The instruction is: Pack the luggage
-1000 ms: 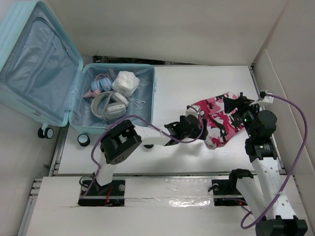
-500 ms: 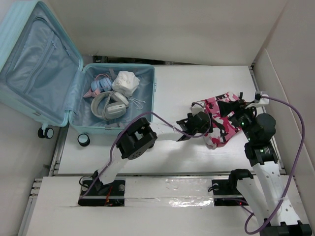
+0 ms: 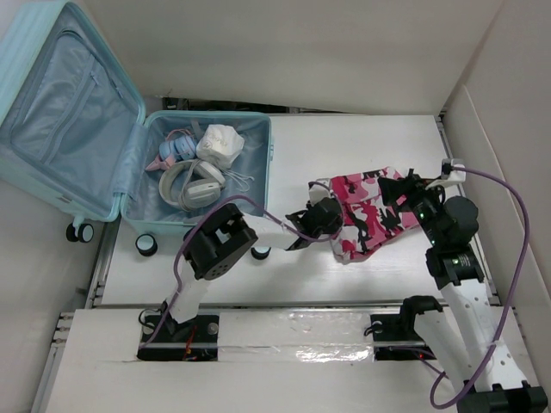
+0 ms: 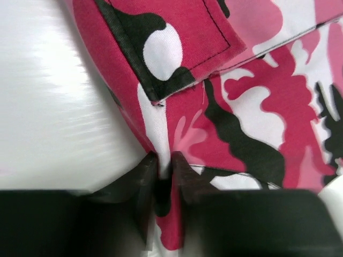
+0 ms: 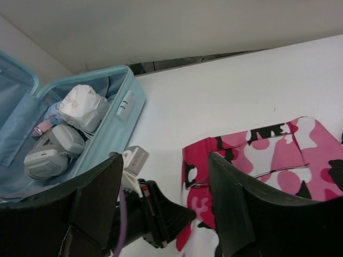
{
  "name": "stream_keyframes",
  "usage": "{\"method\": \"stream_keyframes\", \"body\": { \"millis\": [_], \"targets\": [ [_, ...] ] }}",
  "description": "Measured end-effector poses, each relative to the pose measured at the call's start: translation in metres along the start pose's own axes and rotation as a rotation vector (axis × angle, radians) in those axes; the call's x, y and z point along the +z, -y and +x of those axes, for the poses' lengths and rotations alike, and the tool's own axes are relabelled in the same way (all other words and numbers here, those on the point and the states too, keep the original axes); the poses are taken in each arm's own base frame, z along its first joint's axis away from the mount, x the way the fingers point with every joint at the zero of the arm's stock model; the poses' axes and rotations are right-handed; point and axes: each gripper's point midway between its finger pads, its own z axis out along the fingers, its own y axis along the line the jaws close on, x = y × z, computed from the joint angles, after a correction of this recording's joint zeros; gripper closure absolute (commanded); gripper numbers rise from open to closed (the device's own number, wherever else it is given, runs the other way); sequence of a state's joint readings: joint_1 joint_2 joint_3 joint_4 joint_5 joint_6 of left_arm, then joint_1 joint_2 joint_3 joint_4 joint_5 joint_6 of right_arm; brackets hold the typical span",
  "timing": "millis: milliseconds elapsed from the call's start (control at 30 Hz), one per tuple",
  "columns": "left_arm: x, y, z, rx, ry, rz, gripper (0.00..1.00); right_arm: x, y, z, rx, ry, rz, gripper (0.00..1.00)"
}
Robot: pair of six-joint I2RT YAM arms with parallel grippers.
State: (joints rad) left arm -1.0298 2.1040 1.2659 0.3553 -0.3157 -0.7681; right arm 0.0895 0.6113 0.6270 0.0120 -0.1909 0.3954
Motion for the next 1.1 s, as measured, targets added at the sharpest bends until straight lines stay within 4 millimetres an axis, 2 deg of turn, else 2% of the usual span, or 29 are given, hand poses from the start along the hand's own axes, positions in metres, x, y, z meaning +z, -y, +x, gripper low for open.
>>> {"method": "stream_keyframes", "body": {
  "millis": [33,100,167,267,467,567,600,633,800,900,1000,1100],
  "targets": [
    [-0.006,-0.009,-0.001,0.012,-0.002,-0.013,0.5,0.001,0.0,0.002,0.001,-0.008,0.0,0.3],
    [-0.011,-0.016,-0.008,0.001,0.014,-0.015,0.35,0.004,0.001,0.008,0.005,-0.029,-0.002,0.3],
    [-0.011,-0.016,-0.014,-0.012,0.019,-0.002,0.31,0.007,0.002,0.013,0.008,-0.046,-0.002,0.3],
    [-0.006,-0.012,-0.017,-0.017,0.009,0.016,0.31,0.009,0.003,0.017,0.011,-0.062,-0.004,0.3],
    [0.02,0.006,-0.024,-0.02,0.007,0.049,0.46,0.009,0.001,0.017,0.011,-0.063,-0.011,0.3],
    [0.033,0.01,-0.025,-0.036,0.013,0.055,0.8,0.009,0.001,0.016,0.011,-0.06,-0.014,0.3],
    [0.036,0.011,-0.024,-0.046,0.012,0.06,0.97,0.008,0.0,0.016,0.01,-0.057,-0.016,0.3],
    [0.038,0.012,-0.023,-0.053,0.012,0.066,1.0,0.007,0.0,0.015,0.009,-0.053,-0.018,0.3],
    [0.037,0.014,-0.03,-0.02,0.03,0.079,1.0,0.002,-0.005,0.008,0.003,-0.026,-0.03,0.3],
    [0.027,0.013,-0.041,0.031,0.03,0.088,1.0,-0.003,-0.009,0.001,-0.002,-0.001,-0.041,0.3],
    [0.005,0.013,-0.074,0.079,0.044,0.102,1.0,-0.008,-0.012,-0.005,-0.007,0.024,-0.05,0.3],
    [-0.019,0.011,-0.13,0.113,0.085,0.131,1.0,-0.011,-0.013,-0.01,-0.011,0.044,-0.046,0.3]
  ]
}}
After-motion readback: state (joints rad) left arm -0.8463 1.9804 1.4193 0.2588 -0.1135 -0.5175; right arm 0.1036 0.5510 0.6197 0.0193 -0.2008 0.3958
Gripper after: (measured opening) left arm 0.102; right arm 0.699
